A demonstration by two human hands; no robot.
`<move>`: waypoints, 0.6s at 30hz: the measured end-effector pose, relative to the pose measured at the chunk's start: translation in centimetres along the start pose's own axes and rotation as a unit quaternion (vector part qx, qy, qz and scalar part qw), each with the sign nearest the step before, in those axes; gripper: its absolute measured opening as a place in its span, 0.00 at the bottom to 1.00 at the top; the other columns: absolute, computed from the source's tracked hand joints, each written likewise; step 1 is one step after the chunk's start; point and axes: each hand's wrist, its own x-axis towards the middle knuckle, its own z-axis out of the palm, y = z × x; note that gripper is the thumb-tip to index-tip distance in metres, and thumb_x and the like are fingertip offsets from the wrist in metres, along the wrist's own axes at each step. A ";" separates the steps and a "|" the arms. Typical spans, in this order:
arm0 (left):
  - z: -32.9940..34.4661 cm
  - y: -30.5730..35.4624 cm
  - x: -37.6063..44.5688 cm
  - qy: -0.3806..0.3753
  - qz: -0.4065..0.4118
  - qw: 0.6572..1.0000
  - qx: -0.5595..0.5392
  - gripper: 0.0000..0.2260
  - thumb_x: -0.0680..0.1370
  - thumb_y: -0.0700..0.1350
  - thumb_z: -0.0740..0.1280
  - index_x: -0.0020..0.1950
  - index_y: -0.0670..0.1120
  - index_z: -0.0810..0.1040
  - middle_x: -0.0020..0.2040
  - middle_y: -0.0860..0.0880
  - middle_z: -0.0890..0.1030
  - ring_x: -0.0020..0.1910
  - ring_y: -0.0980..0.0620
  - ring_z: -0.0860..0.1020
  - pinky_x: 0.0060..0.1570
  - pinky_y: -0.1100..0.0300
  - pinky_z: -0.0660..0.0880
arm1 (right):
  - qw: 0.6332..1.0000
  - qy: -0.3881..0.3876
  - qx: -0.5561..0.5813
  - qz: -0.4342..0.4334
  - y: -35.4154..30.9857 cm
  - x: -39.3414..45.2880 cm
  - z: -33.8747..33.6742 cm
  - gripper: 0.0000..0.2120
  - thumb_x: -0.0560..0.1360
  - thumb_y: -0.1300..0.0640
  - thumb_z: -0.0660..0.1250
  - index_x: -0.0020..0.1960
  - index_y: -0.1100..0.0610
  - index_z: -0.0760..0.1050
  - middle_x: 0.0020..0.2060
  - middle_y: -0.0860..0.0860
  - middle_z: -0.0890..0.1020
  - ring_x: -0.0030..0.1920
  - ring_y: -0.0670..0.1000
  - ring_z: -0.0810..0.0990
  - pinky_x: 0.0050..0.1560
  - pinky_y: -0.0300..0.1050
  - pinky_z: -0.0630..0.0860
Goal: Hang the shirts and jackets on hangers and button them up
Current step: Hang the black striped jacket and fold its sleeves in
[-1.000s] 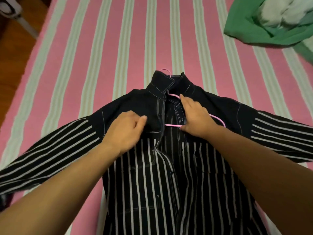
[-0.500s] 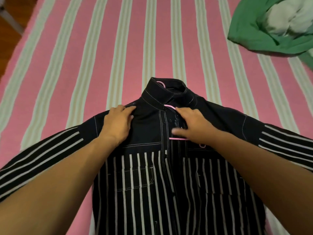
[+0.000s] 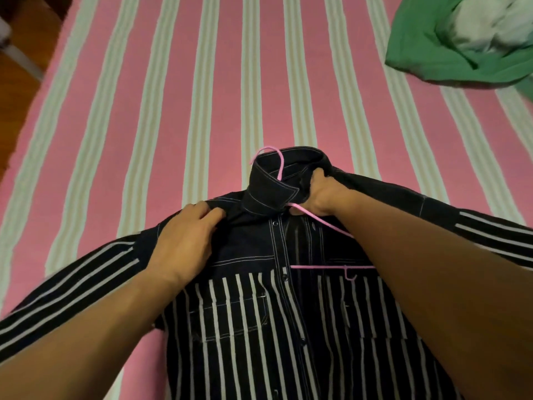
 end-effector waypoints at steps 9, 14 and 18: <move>0.4 -0.2 0.5 -0.004 -0.022 1.000 -0.001 0.17 0.77 0.35 0.67 0.63 0.48 0.75 0.53 0.47 0.77 0.49 0.45 0.72 0.46 0.50 0.75 | 0.982 0.160 -0.002 -0.103 5.1 -3.6 -0.6 0.15 0.72 0.70 0.65 0.56 0.56 0.75 0.53 0.57 0.76 0.52 0.59 0.76 0.52 0.49 0.74; 0.5 0.0 0.2 0.003 -0.049 0.998 -0.028 0.19 0.77 0.32 0.65 0.65 0.48 0.74 0.54 0.47 0.77 0.51 0.45 0.72 0.47 0.48 0.75 | 0.921 0.381 0.066 0.052 12.2 -8.4 -4.9 0.06 0.72 0.74 0.62 0.37 0.68 0.74 0.41 0.65 0.77 0.38 0.61 0.75 0.40 0.50 0.69; 0.4 0.7 0.0 0.006 -0.033 0.999 -0.002 0.20 0.76 0.32 0.66 0.65 0.49 0.74 0.52 0.48 0.76 0.49 0.45 0.72 0.41 0.54 0.69 | 0.884 0.421 0.171 0.113 13.4 -9.8 -6.0 0.09 0.77 0.67 0.58 0.54 0.70 0.74 0.53 0.68 0.78 0.53 0.68 0.78 0.47 0.53 0.70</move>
